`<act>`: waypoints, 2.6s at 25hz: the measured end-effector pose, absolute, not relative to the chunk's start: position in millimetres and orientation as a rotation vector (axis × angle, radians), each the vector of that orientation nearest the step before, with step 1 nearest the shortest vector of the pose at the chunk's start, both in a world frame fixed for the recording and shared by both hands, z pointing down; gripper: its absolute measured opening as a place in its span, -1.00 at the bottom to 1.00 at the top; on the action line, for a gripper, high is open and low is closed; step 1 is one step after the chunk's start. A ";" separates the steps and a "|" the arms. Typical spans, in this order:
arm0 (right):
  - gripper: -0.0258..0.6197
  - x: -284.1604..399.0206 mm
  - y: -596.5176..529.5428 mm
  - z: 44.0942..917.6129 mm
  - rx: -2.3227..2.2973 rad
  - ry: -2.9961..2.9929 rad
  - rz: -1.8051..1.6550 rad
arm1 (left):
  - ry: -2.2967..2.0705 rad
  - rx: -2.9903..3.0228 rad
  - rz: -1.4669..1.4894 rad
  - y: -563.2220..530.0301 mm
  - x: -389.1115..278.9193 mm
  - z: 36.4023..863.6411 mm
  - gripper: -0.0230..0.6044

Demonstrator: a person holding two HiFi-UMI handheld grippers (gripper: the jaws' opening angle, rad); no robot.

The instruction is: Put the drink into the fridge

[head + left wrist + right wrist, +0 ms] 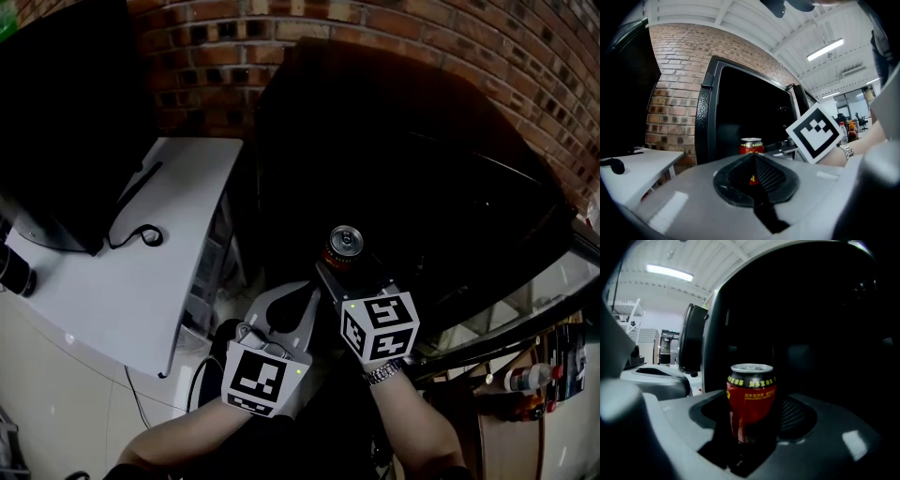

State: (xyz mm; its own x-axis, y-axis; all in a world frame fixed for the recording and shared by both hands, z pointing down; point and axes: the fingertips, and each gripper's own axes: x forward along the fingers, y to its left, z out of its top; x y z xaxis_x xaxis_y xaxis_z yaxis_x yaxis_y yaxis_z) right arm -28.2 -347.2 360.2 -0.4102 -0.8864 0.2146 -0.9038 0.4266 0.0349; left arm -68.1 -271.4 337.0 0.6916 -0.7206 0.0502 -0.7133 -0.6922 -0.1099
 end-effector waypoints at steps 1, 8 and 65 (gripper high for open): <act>0.06 -29.0 -353.7 362.3 1.569 -2.484 0.132 | 1.201 -2.808 -0.136 -274.3 -67.8 336.4 -0.92; 0.06 -35.1 -392.4 376.8 1.514 -2.501 0.146 | 1.239 -2.797 -0.110 -291.5 -64.2 330.8 -0.92; -0.06 84.1 -203.9 343.6 1.965 -2.323 0.100 | 0.755 -2.957 -0.006 -174.0 30.9 306.7 -0.92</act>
State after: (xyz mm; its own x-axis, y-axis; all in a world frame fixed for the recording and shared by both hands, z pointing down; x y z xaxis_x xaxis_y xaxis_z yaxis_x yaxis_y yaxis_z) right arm 84.1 -203.9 343.6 -0.1640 -0.9795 0.1169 -0.9859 0.1666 0.0128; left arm 30.9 -174.0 306.7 0.8780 -0.4784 -0.0185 -0.4780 -0.8740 -0.0877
